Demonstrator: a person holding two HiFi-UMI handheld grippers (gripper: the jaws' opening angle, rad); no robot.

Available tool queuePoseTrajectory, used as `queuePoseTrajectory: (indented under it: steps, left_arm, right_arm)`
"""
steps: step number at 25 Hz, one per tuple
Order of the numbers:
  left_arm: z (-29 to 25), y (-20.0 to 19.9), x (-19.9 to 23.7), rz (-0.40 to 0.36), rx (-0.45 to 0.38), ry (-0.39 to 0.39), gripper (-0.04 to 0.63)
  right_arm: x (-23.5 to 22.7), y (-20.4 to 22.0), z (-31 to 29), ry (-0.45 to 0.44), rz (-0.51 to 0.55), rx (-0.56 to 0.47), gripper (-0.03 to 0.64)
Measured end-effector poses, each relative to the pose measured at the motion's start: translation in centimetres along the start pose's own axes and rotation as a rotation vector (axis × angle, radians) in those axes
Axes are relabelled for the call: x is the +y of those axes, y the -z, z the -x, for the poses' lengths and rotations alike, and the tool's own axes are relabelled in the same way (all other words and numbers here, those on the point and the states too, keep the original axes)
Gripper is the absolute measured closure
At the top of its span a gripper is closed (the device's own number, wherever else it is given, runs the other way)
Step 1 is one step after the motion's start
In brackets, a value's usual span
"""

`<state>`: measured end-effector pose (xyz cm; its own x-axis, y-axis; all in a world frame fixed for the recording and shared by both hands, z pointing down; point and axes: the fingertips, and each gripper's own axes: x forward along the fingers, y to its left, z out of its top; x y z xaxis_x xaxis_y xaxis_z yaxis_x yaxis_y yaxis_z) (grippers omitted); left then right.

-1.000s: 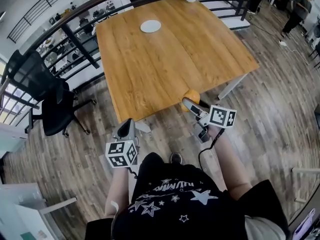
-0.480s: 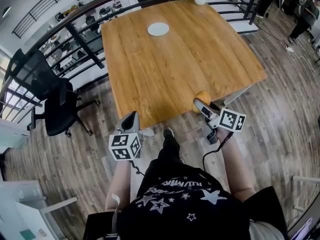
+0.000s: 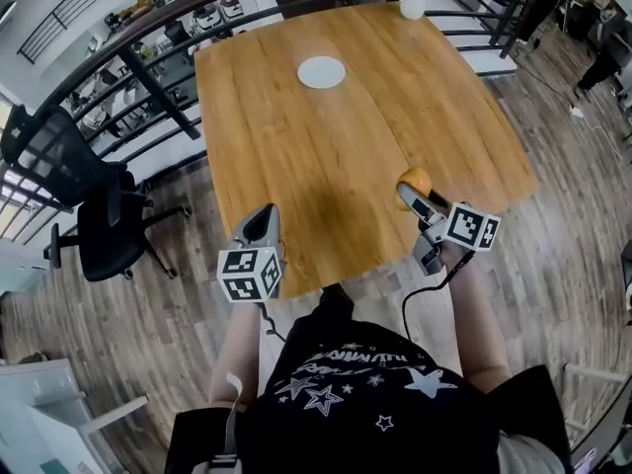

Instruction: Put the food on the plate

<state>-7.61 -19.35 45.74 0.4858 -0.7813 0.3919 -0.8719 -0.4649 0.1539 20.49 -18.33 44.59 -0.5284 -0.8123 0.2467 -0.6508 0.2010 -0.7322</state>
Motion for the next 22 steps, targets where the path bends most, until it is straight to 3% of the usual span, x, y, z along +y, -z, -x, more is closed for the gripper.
queuePoseTrajectory:
  steps: [12, 17, 22]
  left_arm:
    - [-6.9, -4.9, 7.3, 0.027, -0.020, -0.018, 0.594]
    - [-9.3, -7.0, 9.2, 0.037, -0.029, -0.011, 0.594]
    - [-12.1, -8.9, 11.1, 0.002, -0.028, -0.009, 0.594]
  right_arm:
    - [-1.2, -6.3, -12.5, 0.027, 0.067, 0.068, 0.273]
    - [-1.6, -7.8, -17.3, 0.041, 0.117, 0.143, 0.273]
    - [-1.8, -9.8, -21.7, 0.054, 0.168, 0.171, 0.273]
